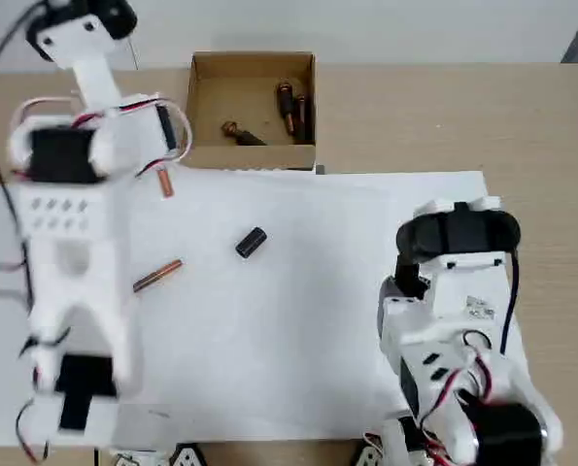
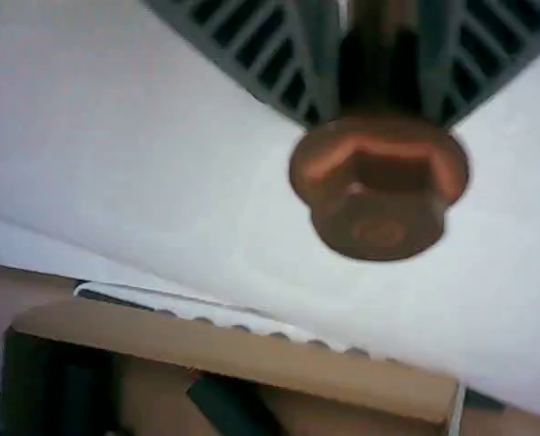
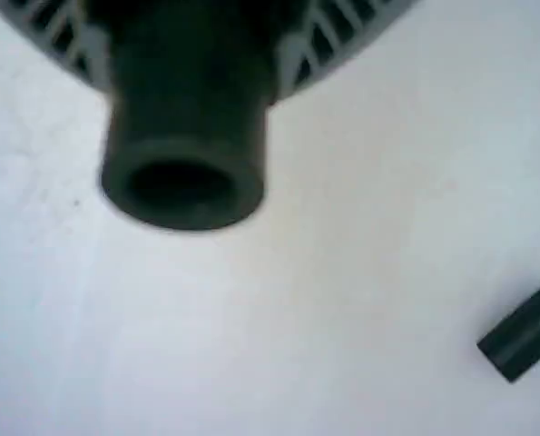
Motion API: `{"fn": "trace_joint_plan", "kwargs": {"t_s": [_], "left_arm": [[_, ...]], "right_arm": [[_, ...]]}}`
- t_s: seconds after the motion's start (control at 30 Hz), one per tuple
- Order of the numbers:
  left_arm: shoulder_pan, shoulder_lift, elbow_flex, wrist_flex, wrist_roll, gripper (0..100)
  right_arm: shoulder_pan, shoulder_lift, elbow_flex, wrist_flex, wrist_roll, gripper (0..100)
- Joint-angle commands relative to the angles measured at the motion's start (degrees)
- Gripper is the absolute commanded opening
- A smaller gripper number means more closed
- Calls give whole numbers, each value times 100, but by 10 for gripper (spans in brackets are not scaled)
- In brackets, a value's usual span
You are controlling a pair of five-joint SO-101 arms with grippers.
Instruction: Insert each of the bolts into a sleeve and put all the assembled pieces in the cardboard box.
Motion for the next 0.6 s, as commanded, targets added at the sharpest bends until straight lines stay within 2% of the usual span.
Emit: {"fn": "trace_joint_plan", "kwargs": {"t_s": [0.0, 0.2, 0.43, 0.57], "left_arm": [[0, -1125, 277, 114, -668, 6], [18, -2752, 1657, 105, -1143, 6], [18, -4527, 3723, -105, -1301, 6], [-26, -5679, 5051, -747, -1582, 6]], "right_arm": [[13, -13, -308, 75, 273, 2], [13, -13, -308, 75, 290, 2], [13, -13, -105, 4, 264, 2], [13, -242, 378, -303, 255, 2]]}}
